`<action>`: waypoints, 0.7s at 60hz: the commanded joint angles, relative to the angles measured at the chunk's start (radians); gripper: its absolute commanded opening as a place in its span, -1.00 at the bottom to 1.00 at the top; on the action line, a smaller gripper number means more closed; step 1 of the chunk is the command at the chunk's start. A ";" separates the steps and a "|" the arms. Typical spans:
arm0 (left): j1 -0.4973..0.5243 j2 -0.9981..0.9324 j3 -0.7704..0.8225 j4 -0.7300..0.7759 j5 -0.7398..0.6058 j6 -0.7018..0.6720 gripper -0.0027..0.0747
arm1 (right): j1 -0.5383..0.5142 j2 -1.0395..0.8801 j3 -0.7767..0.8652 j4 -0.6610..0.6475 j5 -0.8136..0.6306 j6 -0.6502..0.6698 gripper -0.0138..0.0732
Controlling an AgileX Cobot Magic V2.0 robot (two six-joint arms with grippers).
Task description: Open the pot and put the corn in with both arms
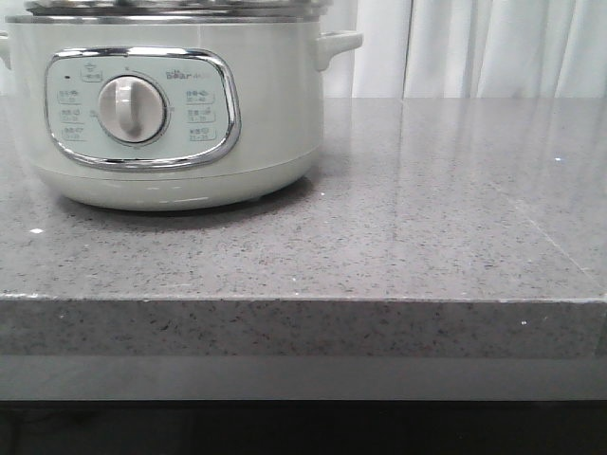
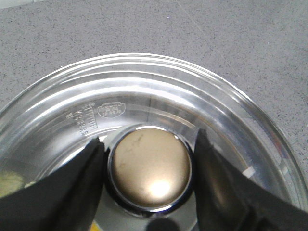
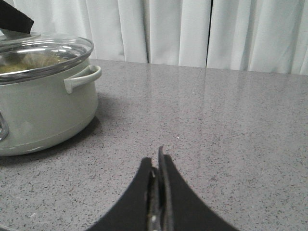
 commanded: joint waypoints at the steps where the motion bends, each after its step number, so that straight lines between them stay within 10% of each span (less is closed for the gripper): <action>1: 0.007 -0.049 -0.028 -0.014 -0.090 -0.003 -0.39 | 0.002 0.008 -0.027 0.003 -0.075 -0.011 -0.84; 42: 0.015 -0.052 -0.078 0.041 0.023 -0.003 -0.39 | 0.002 0.008 -0.027 0.003 -0.074 -0.011 -0.84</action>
